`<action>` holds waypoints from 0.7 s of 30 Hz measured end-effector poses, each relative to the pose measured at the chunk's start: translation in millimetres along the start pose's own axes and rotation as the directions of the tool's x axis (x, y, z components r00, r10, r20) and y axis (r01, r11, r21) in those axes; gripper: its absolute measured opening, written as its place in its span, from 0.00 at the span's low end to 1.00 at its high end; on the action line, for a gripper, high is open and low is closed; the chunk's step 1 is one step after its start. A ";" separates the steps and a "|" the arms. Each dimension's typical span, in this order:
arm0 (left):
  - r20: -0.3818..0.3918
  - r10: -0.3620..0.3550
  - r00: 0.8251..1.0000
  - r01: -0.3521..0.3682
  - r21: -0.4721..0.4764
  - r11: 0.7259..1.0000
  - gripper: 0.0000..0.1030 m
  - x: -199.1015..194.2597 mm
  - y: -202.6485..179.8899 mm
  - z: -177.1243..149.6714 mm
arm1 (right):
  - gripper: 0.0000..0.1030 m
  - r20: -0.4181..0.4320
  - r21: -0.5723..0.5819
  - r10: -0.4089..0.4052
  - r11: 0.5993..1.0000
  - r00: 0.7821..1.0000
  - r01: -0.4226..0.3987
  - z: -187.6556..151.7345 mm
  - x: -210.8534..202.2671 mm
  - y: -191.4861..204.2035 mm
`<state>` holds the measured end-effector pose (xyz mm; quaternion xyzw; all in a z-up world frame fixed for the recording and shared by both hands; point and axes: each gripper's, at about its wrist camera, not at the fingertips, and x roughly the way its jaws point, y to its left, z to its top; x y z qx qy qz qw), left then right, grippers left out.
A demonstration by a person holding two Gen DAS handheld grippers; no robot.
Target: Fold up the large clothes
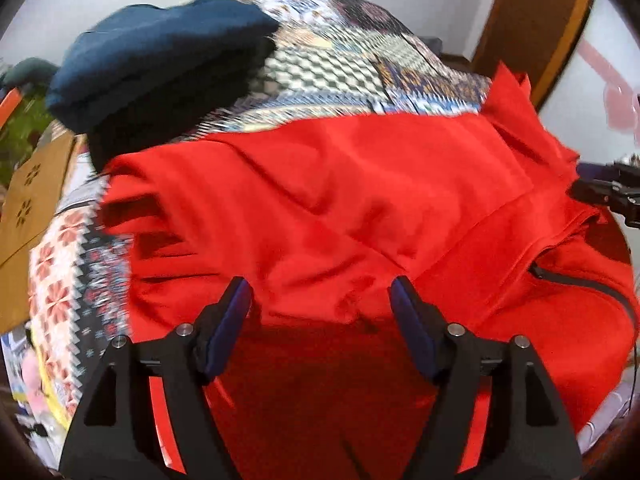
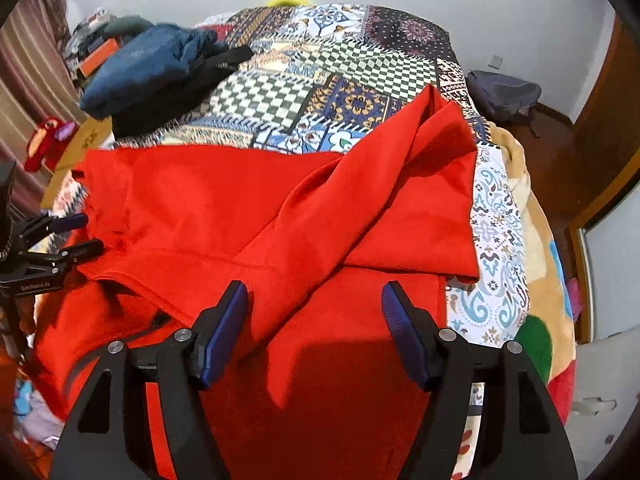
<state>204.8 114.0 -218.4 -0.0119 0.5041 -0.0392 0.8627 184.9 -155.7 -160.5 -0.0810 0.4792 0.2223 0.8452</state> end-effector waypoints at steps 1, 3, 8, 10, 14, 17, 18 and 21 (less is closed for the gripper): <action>0.016 0.012 1.000 -0.011 -0.016 1.000 0.70 -7.4 5.4 0.4 | 0.64 0.008 0.007 0.002 1.000 1.000 -0.002 1.1 -2.3 -0.8; 0.044 0.030 0.999 -0.028 -0.054 0.998 0.70 -20.3 17.8 2.3 | 0.64 0.032 0.025 0.000 1.000 0.999 -0.001 4.9 -9.6 -5.0; 0.118 0.111 0.987 -0.090 -0.171 0.981 0.84 -43.0 56.1 13.7 | 0.64 0.078 0.066 -0.037 0.997 0.996 0.032 20.1 -15.8 -18.9; 0.143 0.156 0.977 -0.121 -0.225 0.967 0.87 -46.3 72.4 18.4 | 0.64 0.077 0.092 -0.053 0.995 0.996 0.046 28.5 -13.7 -26.9; 0.136 0.126 0.983 -0.080 -0.301 0.950 0.91 -35.4 100.0 27.5 | 0.65 0.076 0.166 -0.057 0.985 0.996 0.043 47.1 -2.7 -47.5; 0.099 0.057 0.993 -0.017 -0.372 0.928 0.91 -12.6 119.1 32.2 | 0.65 0.059 0.216 -0.048 0.976 0.997 0.034 61.4 10.8 -62.9; 0.082 0.044 0.996 -0.009 -0.393 0.919 0.91 -4.6 123.2 34.3 | 0.65 0.054 0.230 -0.045 0.973 0.998 0.031 65.7 15.2 -66.9; 0.048 -0.033 0.998 0.052 -0.468 0.882 0.91 24.4 136.3 37.4 | 0.65 0.052 0.265 -0.055 0.963 0.997 0.039 79.5 29.3 -77.5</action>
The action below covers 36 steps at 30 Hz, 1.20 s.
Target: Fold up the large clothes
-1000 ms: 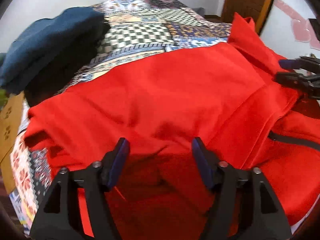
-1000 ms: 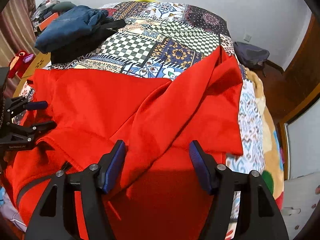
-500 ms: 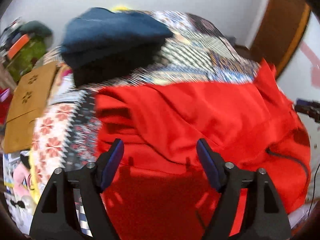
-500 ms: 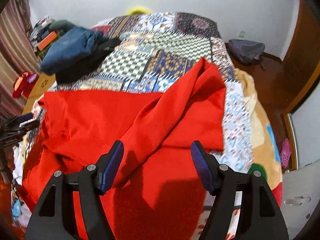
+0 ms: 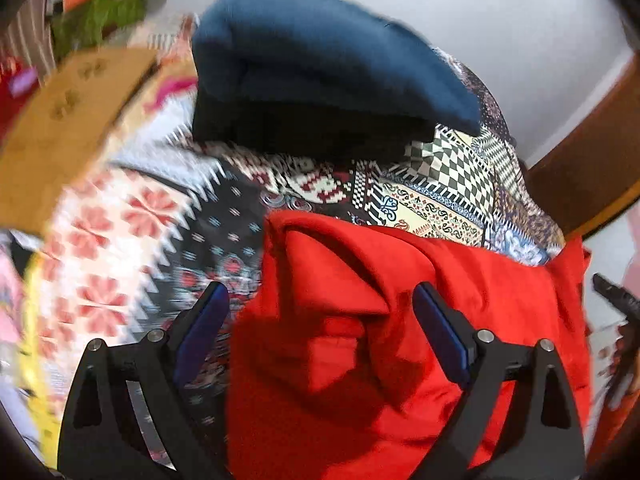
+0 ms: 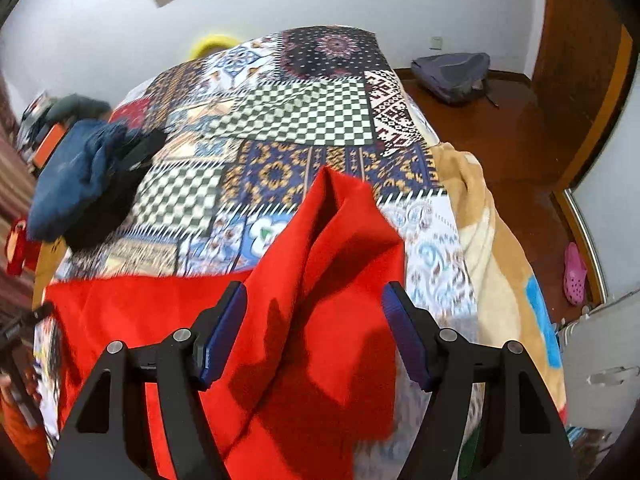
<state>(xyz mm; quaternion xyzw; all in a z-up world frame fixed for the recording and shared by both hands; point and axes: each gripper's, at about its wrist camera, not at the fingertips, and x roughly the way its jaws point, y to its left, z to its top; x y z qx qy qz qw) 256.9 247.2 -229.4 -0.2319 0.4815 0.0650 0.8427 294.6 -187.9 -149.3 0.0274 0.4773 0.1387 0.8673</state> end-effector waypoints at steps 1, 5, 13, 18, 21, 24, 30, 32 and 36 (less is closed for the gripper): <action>-0.037 -0.052 0.998 0.051 -0.035 0.998 0.91 12.6 3.1 1.4 | 0.65 -0.011 0.012 0.006 1.000 1.000 -0.005 5.4 7.3 -1.1; -0.083 -0.138 0.987 0.130 -0.099 0.987 0.91 36.5 2.9 0.6 | 0.65 -0.050 0.036 0.025 0.999 0.998 -0.023 15.8 30.8 -2.0; -0.021 -0.083 0.996 0.084 0.034 0.996 0.56 35.4 -16.8 0.1 | 0.62 -0.068 0.072 0.051 0.996 0.996 -0.046 17.1 60.3 -15.3; 0.014 -0.100 0.995 0.099 0.038 0.994 0.21 23.3 -10.0 5.1 | 0.08 -0.037 0.094 0.064 0.994 0.997 -0.060 19.3 57.1 -27.1; 0.034 -0.135 0.990 0.135 -0.004 0.991 0.17 15.8 -4.2 9.4 | 0.05 -0.007 0.122 0.080 0.989 0.997 -0.079 20.5 53.6 -33.5; 0.059 -0.155 0.986 0.157 -0.032 0.987 0.15 6.5 -2.3 15.7 | 0.04 0.058 0.118 0.085 0.989 0.995 -0.091 23.5 36.6 -31.9; 0.135 -0.124 0.983 0.126 -0.002 0.992 0.13 -20.2 -12.3 43.1 | 0.03 0.160 0.028 0.078 0.996 0.984 -0.083 48.3 3.0 -4.2; 0.162 -0.109 0.981 0.109 0.007 0.994 0.13 -29.1 -14.3 52.9 | 0.03 0.190 0.002 0.083 0.996 0.978 -0.085 61.5 -3.8 8.3; 0.200 -0.083 0.976 0.083 0.011 0.997 0.13 -38.3 -13.7 70.9 | 0.03 0.229 -0.022 0.090 0.996 0.969 -0.087 83.8 -4.8 25.8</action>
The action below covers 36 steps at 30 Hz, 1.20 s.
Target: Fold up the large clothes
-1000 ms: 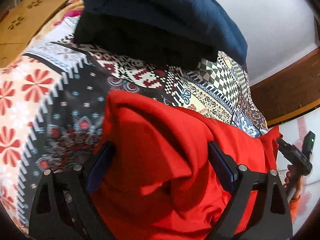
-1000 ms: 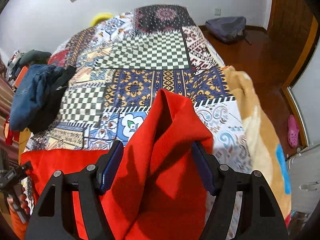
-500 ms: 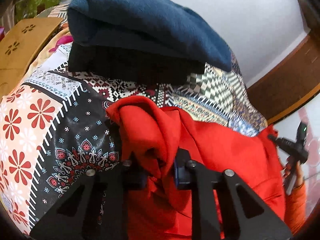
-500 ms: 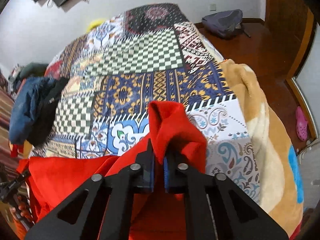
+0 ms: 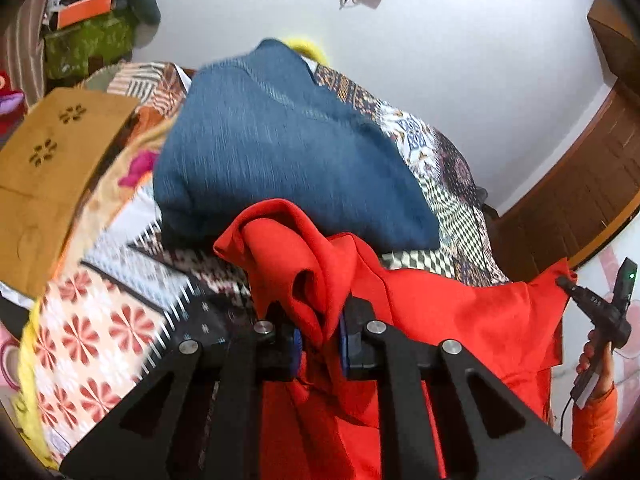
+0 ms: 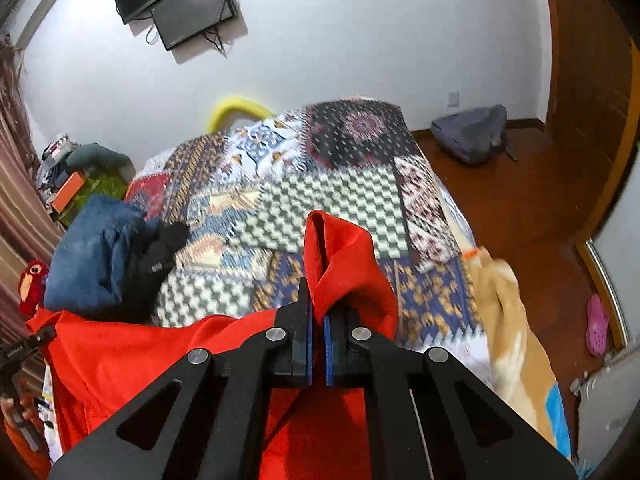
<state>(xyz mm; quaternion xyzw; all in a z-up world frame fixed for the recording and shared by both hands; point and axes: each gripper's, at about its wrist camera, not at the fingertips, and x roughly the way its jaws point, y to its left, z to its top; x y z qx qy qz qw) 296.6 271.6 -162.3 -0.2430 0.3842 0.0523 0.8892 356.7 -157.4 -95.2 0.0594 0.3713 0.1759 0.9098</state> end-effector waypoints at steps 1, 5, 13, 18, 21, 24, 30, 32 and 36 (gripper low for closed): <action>0.001 0.000 1.000 0.000 0.005 1.000 0.13 0.7 1.4 2.2 | 0.03 0.002 0.001 0.000 1.000 1.000 0.000 3.5 4.6 2.8; -0.042 0.057 0.997 -0.056 0.027 0.998 0.13 24.9 7.1 -1.8 | 0.03 -0.039 -0.013 -0.023 1.000 0.999 0.022 2.6 37.1 9.5; -0.151 0.109 0.982 -0.119 -0.061 0.991 0.24 74.5 48.1 -19.6 | 0.04 -0.173 -0.032 -0.110 0.994 0.979 0.106 -30.3 86.2 -10.0; -0.136 0.193 0.972 -0.191 0.027 0.981 0.41 69.8 40.2 -22.6 | 0.09 -0.237 -0.091 -0.132 0.989 0.962 0.113 -39.3 79.7 -12.3; -0.122 0.240 0.963 -0.232 0.081 0.969 0.43 60.5 34.9 -21.8 | 0.12 -0.231 -0.100 -0.151 0.986 0.961 0.131 -40.1 59.0 -11.3; -0.097 0.266 0.959 -0.254 0.123 0.960 0.43 44.1 24.8 -23.3 | 0.16 -0.203 -0.103 -0.147 0.986 0.968 0.128 -38.9 34.2 -9.4; -0.042 0.267 0.963 -0.254 0.194 0.947 0.46 -3.6 1.8 -30.3 | 0.38 -0.104 -0.160 -0.133 0.980 0.986 0.115 -42.8 -26.9 10.3; -0.024 0.251 0.968 -0.241 0.204 0.949 0.48 -21.5 -6.0 -34.6 | 0.44 -0.080 -0.194 -0.125 0.975 0.989 0.107 -46.8 -47.0 18.9; 0.011 0.235 0.972 -0.232 0.213 0.949 0.55 -51.8 -17.3 -45.9 | 0.59 -0.036 -0.246 -0.107 0.965 0.994 0.095 -60.1 -82.8 32.8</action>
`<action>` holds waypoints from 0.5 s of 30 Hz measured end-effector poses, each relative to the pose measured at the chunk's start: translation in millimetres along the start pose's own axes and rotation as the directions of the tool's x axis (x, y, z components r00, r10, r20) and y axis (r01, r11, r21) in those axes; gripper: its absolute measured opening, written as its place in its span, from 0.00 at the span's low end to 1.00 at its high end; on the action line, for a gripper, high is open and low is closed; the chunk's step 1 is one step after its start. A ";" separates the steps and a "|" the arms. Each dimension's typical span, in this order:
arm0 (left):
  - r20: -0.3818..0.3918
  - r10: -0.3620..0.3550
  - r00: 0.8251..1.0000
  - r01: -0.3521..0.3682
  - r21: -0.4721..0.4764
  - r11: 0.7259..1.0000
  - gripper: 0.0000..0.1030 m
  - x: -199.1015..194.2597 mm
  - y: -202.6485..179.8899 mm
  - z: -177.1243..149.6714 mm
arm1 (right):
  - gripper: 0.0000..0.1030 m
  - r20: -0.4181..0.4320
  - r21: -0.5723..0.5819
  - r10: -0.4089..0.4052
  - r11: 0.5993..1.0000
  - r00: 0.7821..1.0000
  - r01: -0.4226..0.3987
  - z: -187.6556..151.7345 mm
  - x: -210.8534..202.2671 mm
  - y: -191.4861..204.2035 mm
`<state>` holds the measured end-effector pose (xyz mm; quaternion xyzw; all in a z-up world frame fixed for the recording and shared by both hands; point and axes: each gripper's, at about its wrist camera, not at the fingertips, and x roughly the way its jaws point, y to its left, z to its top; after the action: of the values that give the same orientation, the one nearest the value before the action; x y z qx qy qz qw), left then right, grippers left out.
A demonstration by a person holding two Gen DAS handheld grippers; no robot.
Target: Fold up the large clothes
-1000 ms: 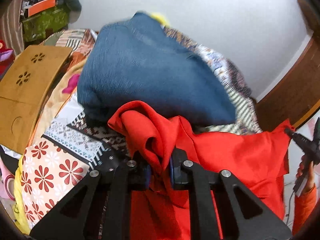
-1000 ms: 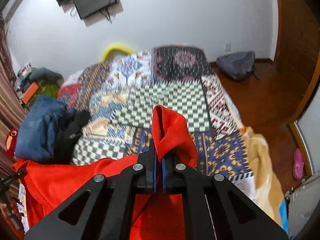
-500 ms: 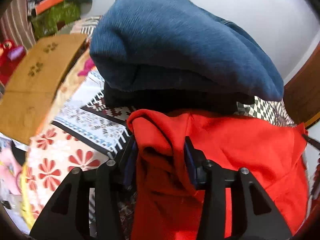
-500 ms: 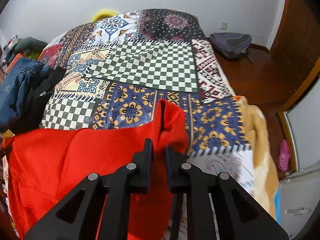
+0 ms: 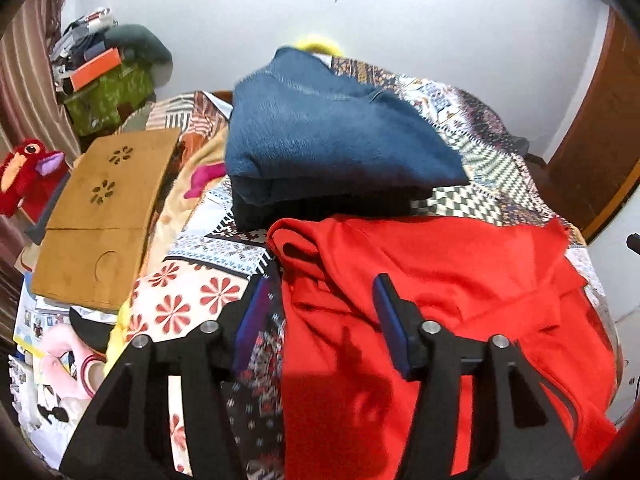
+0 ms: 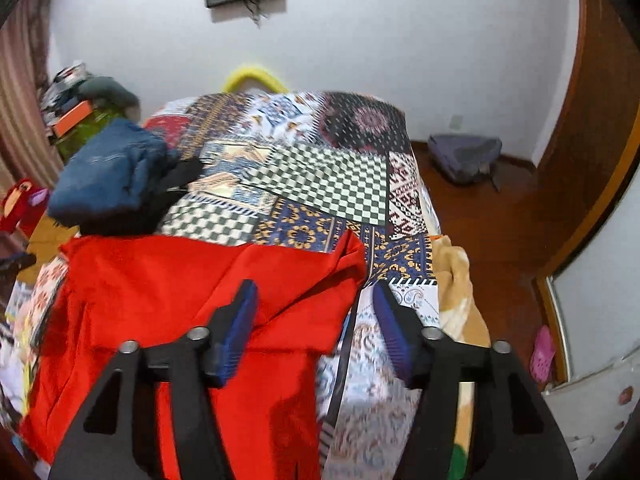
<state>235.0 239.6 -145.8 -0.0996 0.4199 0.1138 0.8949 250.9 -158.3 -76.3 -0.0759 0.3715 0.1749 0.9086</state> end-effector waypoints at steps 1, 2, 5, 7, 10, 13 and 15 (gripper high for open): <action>0.010 -0.004 1.000 0.004 0.003 1.000 0.56 -10.2 1.6 -4.3 | 0.62 0.011 -0.011 0.002 1.000 1.000 -0.002 -3.7 -7.5 2.7; 0.013 -0.007 1.000 0.007 0.006 1.000 0.57 -16.1 1.5 -8.0 | 0.64 0.022 -0.024 0.005 1.000 1.000 -0.004 -8.8 -14.9 6.0; 0.011 -0.019 1.000 0.019 0.013 1.000 0.61 -32.9 2.5 -21.4 | 0.67 0.027 -0.045 0.017 0.999 0.999 -0.015 -23.0 -28.7 11.8; -0.003 -0.029 1.000 0.029 0.014 0.999 0.62 -39.6 3.8 -31.7 | 0.67 0.016 -0.045 0.030 0.999 0.999 -0.029 -34.1 -33.2 13.3; -0.042 -0.042 0.998 0.043 0.023 0.999 0.64 -46.1 7.5 -55.0 | 0.67 -0.002 -0.024 0.045 0.999 0.999 -0.045 -50.9 -36.4 13.3; -0.095 -0.070 0.993 0.070 0.002 0.998 0.66 -43.9 11.3 -76.3 | 0.67 -0.049 0.013 0.060 0.998 0.997 -0.059 -68.2 -34.9 10.0; -0.122 -0.074 0.990 0.073 -0.013 0.997 0.66 -41.0 15.5 -89.1 | 0.67 -0.083 0.041 0.074 0.997 0.994 -0.070 -81.6 -35.2 8.1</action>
<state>140.1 225.0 -171.2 -0.1257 0.4694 0.0765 0.8706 171.7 -181.8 -109.8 -0.0525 0.4153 0.1971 0.8865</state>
